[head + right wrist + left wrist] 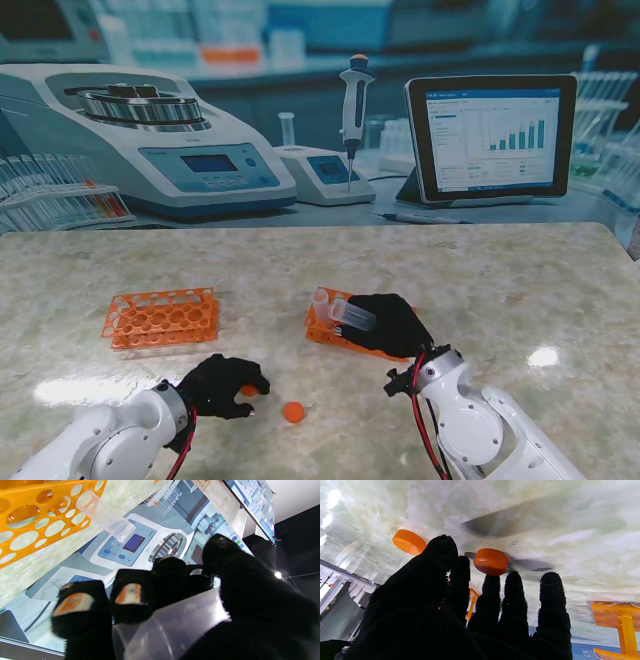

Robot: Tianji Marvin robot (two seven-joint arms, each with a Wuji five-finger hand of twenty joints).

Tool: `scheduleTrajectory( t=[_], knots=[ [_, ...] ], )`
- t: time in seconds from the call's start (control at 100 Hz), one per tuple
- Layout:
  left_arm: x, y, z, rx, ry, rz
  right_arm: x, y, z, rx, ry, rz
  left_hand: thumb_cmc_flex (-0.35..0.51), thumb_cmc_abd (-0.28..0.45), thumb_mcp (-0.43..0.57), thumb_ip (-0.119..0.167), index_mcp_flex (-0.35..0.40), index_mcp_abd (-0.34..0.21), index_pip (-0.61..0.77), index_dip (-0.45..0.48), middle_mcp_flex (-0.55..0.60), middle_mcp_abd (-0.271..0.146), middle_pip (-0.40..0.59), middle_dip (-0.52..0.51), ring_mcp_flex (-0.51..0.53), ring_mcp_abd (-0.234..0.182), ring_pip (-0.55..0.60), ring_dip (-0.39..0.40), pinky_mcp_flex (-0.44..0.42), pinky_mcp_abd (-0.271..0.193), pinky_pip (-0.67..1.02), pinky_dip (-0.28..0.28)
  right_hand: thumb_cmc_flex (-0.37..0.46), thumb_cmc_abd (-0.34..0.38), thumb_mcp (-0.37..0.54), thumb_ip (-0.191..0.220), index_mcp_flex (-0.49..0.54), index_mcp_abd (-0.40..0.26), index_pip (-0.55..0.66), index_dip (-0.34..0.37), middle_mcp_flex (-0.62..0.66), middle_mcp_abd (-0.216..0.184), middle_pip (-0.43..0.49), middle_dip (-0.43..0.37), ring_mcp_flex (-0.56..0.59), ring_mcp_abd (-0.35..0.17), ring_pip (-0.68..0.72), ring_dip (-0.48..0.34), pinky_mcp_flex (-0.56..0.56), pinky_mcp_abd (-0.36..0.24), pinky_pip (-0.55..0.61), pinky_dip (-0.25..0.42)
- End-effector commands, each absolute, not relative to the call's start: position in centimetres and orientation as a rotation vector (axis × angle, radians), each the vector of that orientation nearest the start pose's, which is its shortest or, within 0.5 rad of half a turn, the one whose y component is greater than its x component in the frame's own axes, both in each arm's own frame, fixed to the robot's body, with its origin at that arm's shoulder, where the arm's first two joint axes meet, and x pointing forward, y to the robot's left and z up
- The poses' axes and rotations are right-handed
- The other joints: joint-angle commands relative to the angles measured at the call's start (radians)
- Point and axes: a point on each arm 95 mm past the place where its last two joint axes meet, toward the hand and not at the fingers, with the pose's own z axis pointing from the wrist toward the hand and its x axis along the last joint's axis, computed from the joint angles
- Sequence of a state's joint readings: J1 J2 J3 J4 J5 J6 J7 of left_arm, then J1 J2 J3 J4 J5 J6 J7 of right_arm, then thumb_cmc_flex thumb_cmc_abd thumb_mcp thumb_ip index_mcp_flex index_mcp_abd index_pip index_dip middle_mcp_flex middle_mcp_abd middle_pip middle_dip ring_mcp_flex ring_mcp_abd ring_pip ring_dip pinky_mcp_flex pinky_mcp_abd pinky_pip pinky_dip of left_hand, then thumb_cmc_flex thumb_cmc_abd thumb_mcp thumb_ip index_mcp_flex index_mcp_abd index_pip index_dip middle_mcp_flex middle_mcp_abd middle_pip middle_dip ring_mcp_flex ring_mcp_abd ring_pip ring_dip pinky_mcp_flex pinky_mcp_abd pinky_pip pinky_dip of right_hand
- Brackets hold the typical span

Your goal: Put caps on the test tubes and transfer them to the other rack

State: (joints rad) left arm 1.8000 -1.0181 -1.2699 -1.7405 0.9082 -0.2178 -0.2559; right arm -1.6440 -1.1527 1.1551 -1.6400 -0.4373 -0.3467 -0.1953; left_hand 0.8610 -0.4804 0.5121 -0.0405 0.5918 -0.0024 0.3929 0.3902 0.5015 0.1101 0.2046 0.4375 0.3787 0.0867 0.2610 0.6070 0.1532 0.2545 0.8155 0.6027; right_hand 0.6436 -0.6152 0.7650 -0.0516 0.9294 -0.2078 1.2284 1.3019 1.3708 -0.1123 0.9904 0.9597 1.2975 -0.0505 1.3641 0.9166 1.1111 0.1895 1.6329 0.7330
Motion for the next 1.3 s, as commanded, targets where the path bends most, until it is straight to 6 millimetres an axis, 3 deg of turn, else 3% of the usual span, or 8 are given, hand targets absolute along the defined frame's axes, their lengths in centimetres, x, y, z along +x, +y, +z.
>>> scheduleTrajectory(
  t=[0.0, 0.31, 0.56, 0.88, 1.16, 1.29],
  knots=[
    [30.7, 0.1, -38.3, -1.384, 1.994, -1.417, 35.8, 5.6, -31.6, -1.693, -1.242, -2.575, 0.026, -0.027, 0.024, -0.032, -0.016, -0.035, 0.025, 0.016, 0.005, -0.021, 0.012, 0.019, 0.031, 0.026, 0.08, 0.027, 0.006, -0.023, 0.039, 0.035, 0.019, -0.002, -0.008, -0.001, 0.007, -0.021, 0.015, 0.03, 0.004, 0.003, 0.015, 0.008, 0.02, -0.017, 0.029, -0.002, 0.016, 0.019, 0.021, -0.006],
    [30.6, 0.8, -37.9, -1.365, 1.981, -1.422, 35.8, 5.7, -31.6, -1.691, -1.243, -2.572, -0.002, -0.018, 0.0, -0.033, -0.026, -0.073, 0.034, 0.016, -0.013, -0.022, -0.001, 0.018, 0.018, 0.029, 0.074, 0.027, 0.0, -0.027, 0.039, 0.029, 0.019, -0.002, -0.01, -0.003, 0.007, -0.026, 0.011, 0.031, 0.003, 0.002, 0.014, 0.005, 0.02, -0.015, 0.027, -0.003, 0.016, 0.02, 0.019, -0.007],
    [31.0, 1.0, -38.2, -1.359, 1.957, -1.414, 35.8, 5.7, -31.6, -1.692, -1.245, -2.569, 0.059, -0.011, 0.009, -0.027, -0.024, -0.077, 0.065, 0.028, 0.007, -0.029, 0.018, 0.036, 0.038, 0.025, 0.107, 0.049, 0.041, -0.047, 0.054, 0.025, 0.018, -0.002, -0.012, -0.004, 0.007, -0.026, 0.01, 0.032, 0.003, 0.002, 0.014, 0.004, 0.02, -0.015, 0.027, -0.004, 0.016, 0.02, 0.019, -0.007],
    [31.3, 0.8, -38.7, -1.344, 1.962, -1.412, 35.8, 5.7, -31.6, -1.695, -1.242, -2.57, 0.163, -0.006, 0.018, -0.018, -0.01, -0.056, 0.127, 0.05, 0.043, -0.052, 0.103, 0.119, 0.066, 0.004, 0.235, 0.151, 0.169, -0.122, 0.188, 0.035, 0.018, -0.001, -0.013, -0.005, 0.007, -0.026, 0.01, 0.032, 0.001, 0.004, 0.014, 0.002, 0.02, -0.013, 0.025, -0.005, 0.015, 0.021, 0.017, -0.008],
    [31.5, 0.8, -39.5, -1.345, 1.978, -1.395, 35.8, 5.6, -31.6, -1.697, -1.244, -2.571, 0.202, -0.003, 0.033, -0.013, -0.015, -0.036, 0.218, 0.115, 0.075, -0.071, 0.177, 0.193, 0.114, -0.013, 0.363, 0.237, 0.269, -0.153, 0.279, 0.02, 0.018, -0.001, -0.016, -0.006, 0.007, -0.027, 0.009, 0.033, 0.001, 0.003, 0.014, 0.0, 0.02, -0.013, 0.024, -0.005, 0.015, 0.021, 0.015, -0.009],
    [31.5, 0.7, -39.9, -1.334, 1.997, -1.38, 35.8, 5.6, -31.6, -1.7, -1.242, -2.571, 0.277, -0.014, -0.024, -0.032, -0.007, -0.041, 0.255, 0.142, 0.094, -0.075, 0.204, 0.218, 0.154, -0.001, 0.368, 0.38, 0.314, -0.167, 0.309, -0.007, 0.018, -0.001, -0.017, -0.007, 0.007, -0.031, 0.006, 0.032, 0.0, 0.003, 0.014, -0.001, 0.02, -0.012, 0.024, -0.006, 0.015, 0.022, 0.014, -0.009]
  ],
)
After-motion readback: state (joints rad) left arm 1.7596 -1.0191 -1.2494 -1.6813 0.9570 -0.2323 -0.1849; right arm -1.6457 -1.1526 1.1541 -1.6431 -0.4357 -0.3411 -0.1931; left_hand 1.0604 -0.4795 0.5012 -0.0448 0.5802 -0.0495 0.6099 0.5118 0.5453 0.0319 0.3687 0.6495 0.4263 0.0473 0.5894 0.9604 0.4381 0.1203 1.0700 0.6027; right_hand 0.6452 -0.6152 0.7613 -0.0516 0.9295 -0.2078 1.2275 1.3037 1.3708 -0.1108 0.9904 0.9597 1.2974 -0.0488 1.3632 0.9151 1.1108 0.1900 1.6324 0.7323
